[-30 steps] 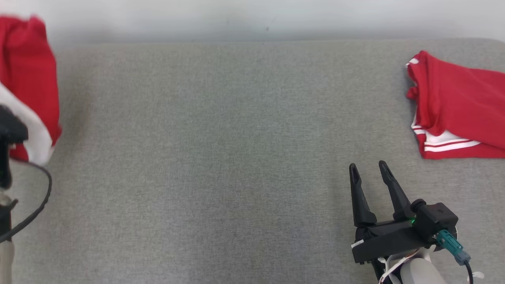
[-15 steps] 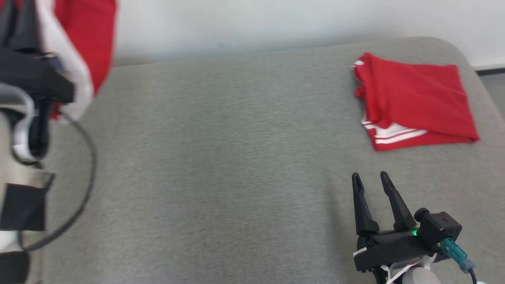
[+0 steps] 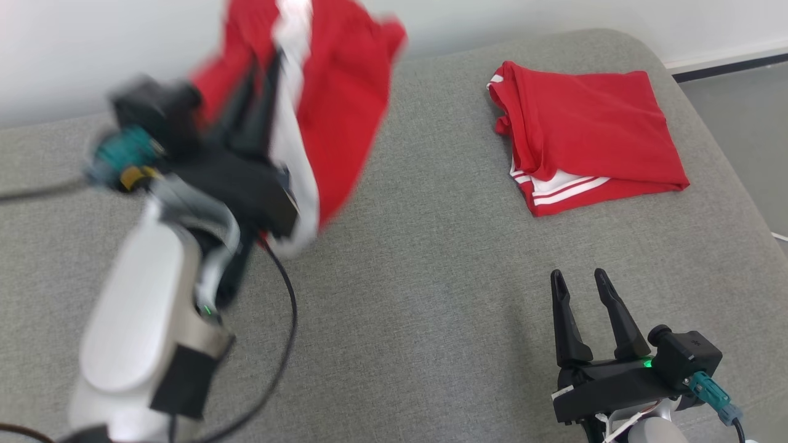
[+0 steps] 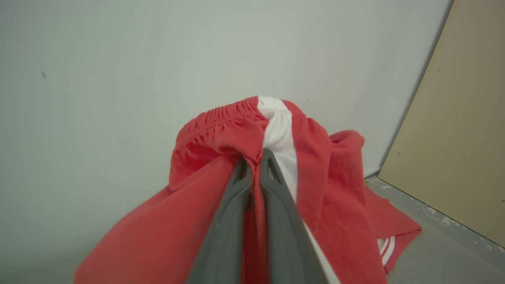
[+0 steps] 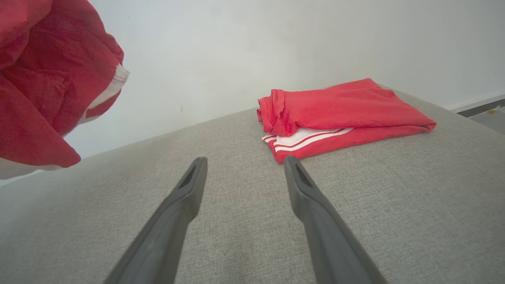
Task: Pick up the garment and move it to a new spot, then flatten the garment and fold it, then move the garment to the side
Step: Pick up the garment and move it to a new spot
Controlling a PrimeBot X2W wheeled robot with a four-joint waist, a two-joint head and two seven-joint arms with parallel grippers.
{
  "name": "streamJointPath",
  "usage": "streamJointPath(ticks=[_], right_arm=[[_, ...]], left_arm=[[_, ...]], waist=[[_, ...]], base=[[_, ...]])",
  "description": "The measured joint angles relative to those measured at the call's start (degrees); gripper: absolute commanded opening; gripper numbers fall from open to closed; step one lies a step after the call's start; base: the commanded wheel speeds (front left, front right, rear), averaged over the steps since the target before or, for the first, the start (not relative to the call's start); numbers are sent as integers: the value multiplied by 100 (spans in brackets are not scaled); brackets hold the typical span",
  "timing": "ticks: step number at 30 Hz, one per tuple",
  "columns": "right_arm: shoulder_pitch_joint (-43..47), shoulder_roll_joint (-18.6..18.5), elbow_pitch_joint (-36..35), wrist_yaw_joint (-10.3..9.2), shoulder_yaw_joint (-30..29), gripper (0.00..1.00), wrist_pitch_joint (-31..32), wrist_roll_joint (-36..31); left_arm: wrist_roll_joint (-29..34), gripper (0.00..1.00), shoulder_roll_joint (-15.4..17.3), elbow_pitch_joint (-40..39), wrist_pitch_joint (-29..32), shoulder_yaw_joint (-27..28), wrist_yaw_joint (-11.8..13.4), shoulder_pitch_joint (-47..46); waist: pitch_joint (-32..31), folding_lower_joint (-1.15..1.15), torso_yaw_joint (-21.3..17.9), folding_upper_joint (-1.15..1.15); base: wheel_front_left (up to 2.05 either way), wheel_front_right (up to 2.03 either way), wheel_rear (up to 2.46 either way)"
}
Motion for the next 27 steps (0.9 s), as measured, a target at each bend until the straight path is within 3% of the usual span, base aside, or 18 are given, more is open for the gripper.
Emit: streamJointPath(ticks=[11,18,21,27], right_arm=[[-21,0,73,0,116,100,0,-48],[-20,1,148,0,177,100,0,-78],[17,0,145,0,168,100,0,-104],[218,-1,175,0,99,100,0,-171]], left_arm=[[-327,0,-341,1254,-465,-962,-71,1237],[-559,0,-437,2095,-1021,-1594,-82,1446],[-642,100,-480,2175,-1390,-1741,-83,1363],[-595,100,-396,2163,-1867,-1752,-91,1189]], waist=[[-25,0,104,0],[-138,0,136,0],[-233,0,181,0],[-505,-1,318,0]], base=[[0,0,0],[0,0,0],[0,0,0],[0,0,0]])
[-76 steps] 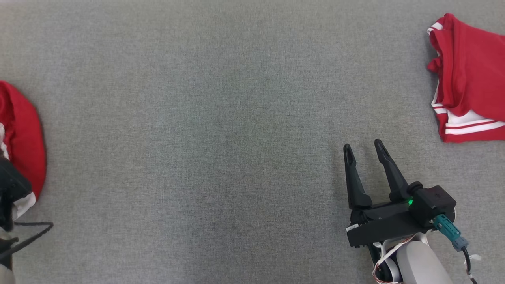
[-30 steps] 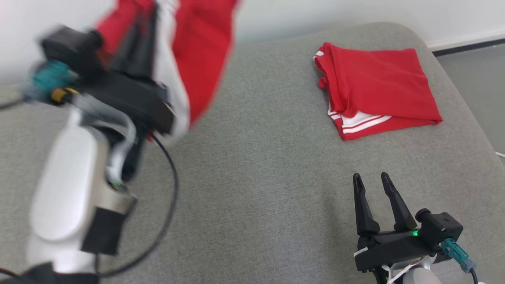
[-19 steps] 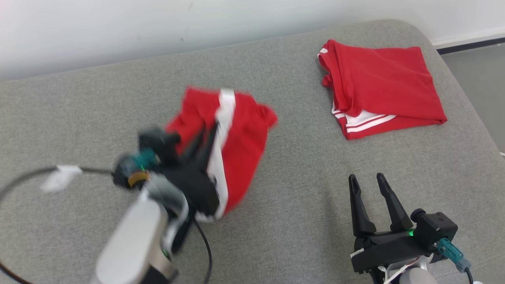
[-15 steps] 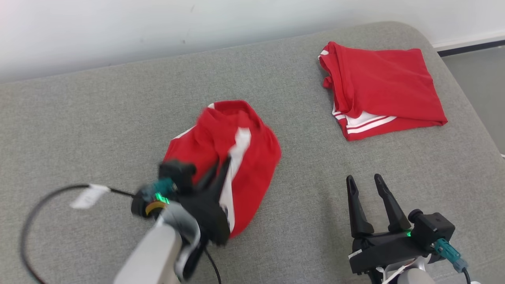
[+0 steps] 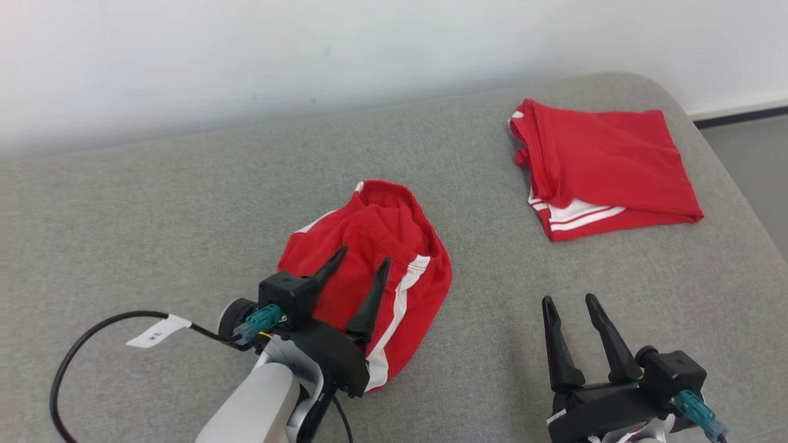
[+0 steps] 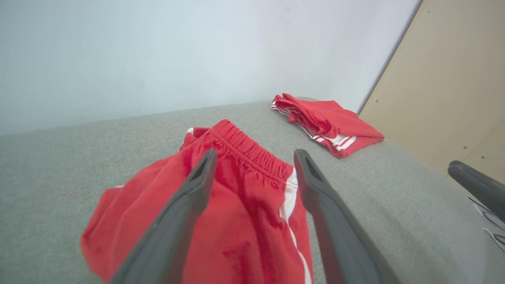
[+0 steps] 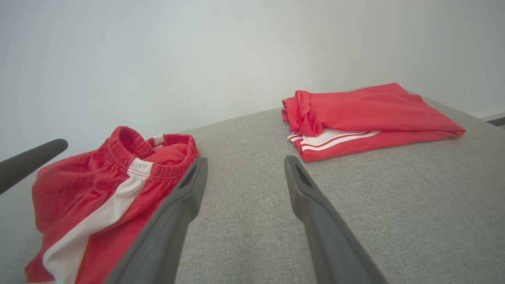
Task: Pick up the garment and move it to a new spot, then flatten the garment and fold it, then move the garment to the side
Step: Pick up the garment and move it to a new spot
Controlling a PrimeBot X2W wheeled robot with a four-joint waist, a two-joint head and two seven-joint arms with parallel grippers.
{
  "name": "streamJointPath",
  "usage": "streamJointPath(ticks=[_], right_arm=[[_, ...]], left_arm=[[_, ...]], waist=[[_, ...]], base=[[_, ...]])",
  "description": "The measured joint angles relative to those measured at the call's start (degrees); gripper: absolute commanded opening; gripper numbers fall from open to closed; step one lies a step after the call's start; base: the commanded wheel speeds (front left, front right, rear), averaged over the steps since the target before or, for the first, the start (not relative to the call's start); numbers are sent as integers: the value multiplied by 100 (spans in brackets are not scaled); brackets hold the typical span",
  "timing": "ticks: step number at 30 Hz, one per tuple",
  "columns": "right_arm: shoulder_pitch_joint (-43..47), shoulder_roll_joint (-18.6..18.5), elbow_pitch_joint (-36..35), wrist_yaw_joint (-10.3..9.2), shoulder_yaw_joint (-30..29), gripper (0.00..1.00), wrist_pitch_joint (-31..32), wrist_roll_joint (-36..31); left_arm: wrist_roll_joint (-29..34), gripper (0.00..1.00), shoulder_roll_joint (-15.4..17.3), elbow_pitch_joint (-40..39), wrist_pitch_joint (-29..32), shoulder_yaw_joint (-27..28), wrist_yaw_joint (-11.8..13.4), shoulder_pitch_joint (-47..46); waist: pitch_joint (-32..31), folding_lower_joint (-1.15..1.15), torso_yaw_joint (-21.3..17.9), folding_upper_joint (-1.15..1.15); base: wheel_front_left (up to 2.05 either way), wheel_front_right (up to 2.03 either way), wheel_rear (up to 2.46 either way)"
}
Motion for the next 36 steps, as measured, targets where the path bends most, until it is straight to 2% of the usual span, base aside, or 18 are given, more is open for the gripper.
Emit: streamJointPath(ticks=[12,23,31,33,36], right_arm=[[248,3,-33,0,-133,100,0,-73],[301,3,-74,0,-269,100,0,-88],[397,3,-153,0,-427,100,0,-131],[421,4,-177,0,-487,100,0,-132],[494,4,-183,0,-543,100,0,-132]], left_arm=[[233,100,480,-581,-141,481,367,423],[687,100,791,-2014,-152,1511,700,1592],[1168,100,747,-2687,-157,2304,689,2577],[1276,100,712,-2733,-157,2466,594,2753],[1401,100,559,-2887,-157,2757,559,2954]], waist=[[-410,0,410,0],[-554,0,707,1],[-628,0,798,0],[-633,0,825,0],[-645,0,865,1]], base=[[0,0,0],[0,0,0],[0,0,0],[0,0,0],[0,0,0]])
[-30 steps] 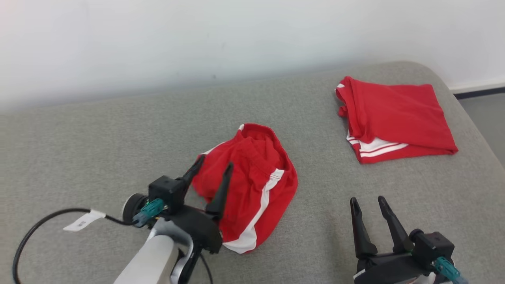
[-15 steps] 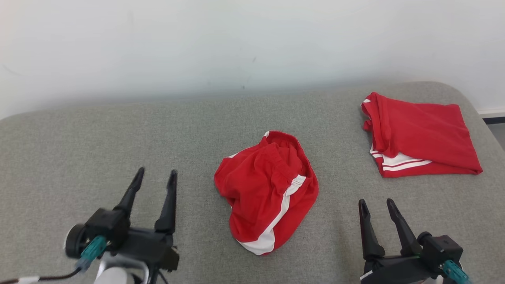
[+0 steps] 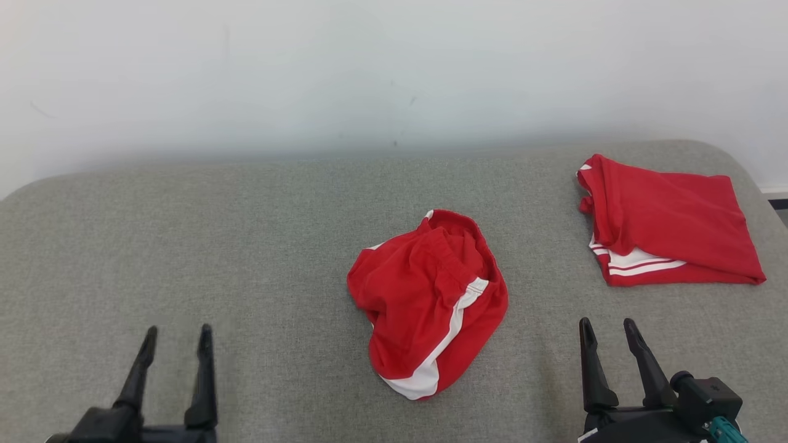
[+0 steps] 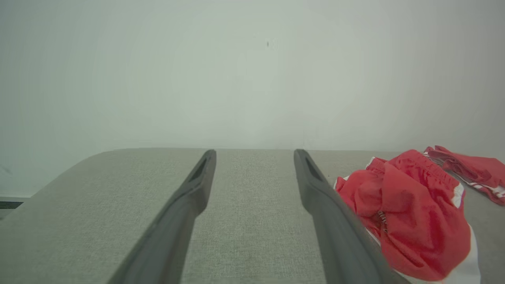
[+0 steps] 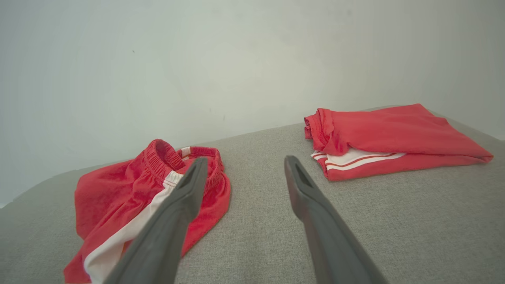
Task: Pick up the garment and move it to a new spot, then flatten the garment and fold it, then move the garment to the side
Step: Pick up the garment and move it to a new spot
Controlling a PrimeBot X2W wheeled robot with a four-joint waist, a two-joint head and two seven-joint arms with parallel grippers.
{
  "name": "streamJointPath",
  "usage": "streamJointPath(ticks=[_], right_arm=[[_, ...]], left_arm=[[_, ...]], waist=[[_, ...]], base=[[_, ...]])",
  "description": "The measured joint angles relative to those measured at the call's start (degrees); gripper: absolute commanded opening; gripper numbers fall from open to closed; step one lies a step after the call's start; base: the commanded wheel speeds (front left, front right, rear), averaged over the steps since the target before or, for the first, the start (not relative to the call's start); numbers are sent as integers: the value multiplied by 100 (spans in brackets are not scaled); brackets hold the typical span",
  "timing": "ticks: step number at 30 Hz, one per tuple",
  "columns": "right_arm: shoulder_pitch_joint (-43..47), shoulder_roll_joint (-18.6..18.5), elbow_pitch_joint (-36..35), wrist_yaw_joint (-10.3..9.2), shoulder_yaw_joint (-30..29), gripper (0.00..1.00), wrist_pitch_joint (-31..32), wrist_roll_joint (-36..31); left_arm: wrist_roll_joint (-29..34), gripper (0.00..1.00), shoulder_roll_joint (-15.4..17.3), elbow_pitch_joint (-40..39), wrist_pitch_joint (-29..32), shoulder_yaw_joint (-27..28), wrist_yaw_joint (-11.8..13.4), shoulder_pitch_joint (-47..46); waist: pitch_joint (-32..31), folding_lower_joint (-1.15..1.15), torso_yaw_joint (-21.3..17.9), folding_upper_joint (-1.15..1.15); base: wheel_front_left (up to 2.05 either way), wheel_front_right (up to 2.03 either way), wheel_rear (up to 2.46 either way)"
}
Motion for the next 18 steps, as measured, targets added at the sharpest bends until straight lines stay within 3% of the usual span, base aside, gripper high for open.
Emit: streamJointPath(ticks=[10,18], right_arm=[[126,0,-4,0,-45,100,1,2],[219,0,66,0,-68,100,0,1]], left_arm=[[648,100,-442,-56,0,669,-266,494],[768,100,-658,97,0,931,-411,619]], waist=[[-67,0,78,0],[-107,1,89,0]], base=[[0,0,0],[0,0,0]])
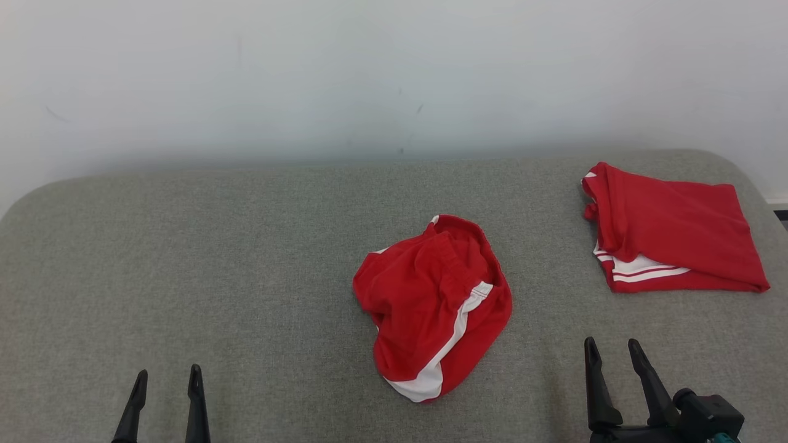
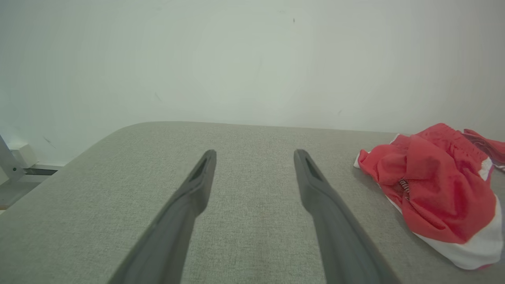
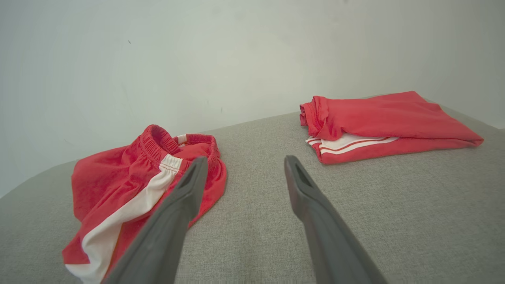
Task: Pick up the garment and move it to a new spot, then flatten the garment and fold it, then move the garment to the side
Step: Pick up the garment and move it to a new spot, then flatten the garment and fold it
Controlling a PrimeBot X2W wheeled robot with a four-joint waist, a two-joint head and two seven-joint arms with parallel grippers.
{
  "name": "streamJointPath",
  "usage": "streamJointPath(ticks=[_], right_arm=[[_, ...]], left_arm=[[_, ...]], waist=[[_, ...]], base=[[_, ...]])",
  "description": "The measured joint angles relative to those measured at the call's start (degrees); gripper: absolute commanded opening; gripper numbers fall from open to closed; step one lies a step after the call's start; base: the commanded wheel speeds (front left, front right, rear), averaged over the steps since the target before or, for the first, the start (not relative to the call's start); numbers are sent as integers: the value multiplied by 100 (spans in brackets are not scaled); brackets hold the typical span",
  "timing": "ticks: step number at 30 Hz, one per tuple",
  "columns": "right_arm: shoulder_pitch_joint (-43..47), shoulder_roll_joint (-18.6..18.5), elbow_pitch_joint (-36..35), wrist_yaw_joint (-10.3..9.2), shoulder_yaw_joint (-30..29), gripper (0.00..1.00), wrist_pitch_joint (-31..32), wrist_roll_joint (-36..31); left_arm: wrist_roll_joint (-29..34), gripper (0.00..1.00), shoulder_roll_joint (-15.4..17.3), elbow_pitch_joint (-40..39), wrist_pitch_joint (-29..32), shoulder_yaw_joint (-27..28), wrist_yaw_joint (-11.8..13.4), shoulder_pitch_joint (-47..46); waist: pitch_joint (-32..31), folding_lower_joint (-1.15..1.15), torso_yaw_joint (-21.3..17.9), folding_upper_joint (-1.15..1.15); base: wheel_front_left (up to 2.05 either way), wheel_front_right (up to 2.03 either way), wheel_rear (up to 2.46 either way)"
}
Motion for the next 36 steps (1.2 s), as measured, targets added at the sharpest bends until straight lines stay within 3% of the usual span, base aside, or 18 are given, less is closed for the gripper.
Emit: streamJointPath(ticks=[27,36], right_arm=[[-1,-1,112,0,84,100,0,-44],[-708,-4,427,0,632,100,0,-432]], left_arm=[[165,100,-142,80,0,244,-113,64],[59,100,-145,94,0,96,-132,-27]], waist=[[-13,0,61,0],[-1,0,255,0]], base=[[0,0,0],[0,0,0]])
